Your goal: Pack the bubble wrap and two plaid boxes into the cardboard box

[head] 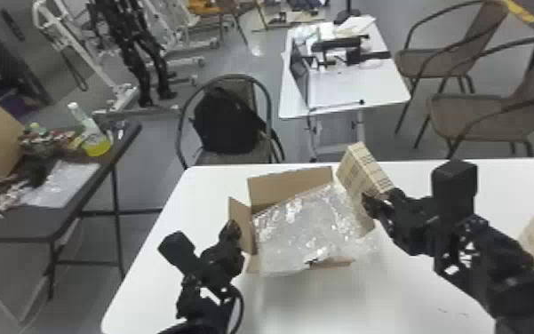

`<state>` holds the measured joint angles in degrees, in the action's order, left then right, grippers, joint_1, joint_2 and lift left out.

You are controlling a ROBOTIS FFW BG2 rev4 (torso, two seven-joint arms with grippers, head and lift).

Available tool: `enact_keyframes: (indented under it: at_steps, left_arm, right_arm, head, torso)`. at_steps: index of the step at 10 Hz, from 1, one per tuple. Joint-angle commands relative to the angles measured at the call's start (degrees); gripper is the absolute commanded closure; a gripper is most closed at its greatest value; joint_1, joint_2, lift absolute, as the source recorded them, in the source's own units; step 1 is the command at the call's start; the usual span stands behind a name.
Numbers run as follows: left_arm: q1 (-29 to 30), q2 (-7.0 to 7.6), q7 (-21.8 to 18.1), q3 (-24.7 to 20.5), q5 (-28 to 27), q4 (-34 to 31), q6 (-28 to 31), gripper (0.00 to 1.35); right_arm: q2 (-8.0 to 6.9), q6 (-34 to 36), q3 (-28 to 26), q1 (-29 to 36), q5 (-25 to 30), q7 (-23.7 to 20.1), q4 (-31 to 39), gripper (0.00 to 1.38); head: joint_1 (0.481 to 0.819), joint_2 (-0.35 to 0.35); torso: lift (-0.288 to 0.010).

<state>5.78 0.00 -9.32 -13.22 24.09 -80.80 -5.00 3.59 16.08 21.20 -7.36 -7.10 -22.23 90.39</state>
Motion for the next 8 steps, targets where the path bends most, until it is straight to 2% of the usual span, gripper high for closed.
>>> enact_keyframes:
  at_steps: [1, 2, 4, 5, 6, 7, 8]
  left_arm:
    - [-0.42, -0.15, 0.0, 0.21, 0.0, 0.29, -0.01, 1.21]
    - [-0.51, -0.15, 0.0, 0.3, -0.09, 0.29, -0.1, 1.21]
    - [-0.51, -0.15, 0.0, 0.3, -0.09, 0.38, -0.1, 1.21]
    - [-0.51, -0.15, 0.0, 0.3, -0.09, 0.38, -0.1, 1.21]
    - [-0.6, -0.15, 0.0, 0.39, -0.09, 0.38, -0.19, 1.21]
    - [-0.51, -0.15, 0.0, 0.21, 0.08, 0.38, -0.36, 1.21]
    - [-0.51, -0.15, 0.0, 0.13, 0.08, 0.38, -0.54, 1.21]
  right_arm:
    - [-1.66, 2.9, 0.59, -3.1, -2.66, -4.49, -4.7, 0.92]
    - [-2.54, 4.48, 0.77, -3.98, -2.13, -6.51, -5.67, 0.92]
    - [-2.71, 6.68, 1.3, -4.07, -1.34, -6.51, -6.19, 0.92]
    - [-2.89, 7.82, 1.47, -4.77, -2.04, -6.78, -8.74, 0.74]
    - [-2.89, 7.82, 1.56, -4.95, -2.75, -7.13, -9.97, 0.44]
    - [-2.89, 7.82, 1.56, -4.6, -2.04, -7.13, -9.27, 0.25]
    - [-2.8, 7.56, 0.15, -3.72, 0.68, -7.04, -7.16, 0.17]
  head:
    - [0.695, 0.35]
    - [0.695, 0.35]
    - [0.695, 0.35]
    - [0.695, 0.35]
    - [0.695, 0.35]
    - [0.695, 0.35]
    - [0.695, 0.35]
  torso:
    - [-0.014]
    - [-0.014]
    - [-0.014]
    - [-0.014]
    - [-0.014]
    - [-0.014]
    - [-0.014]
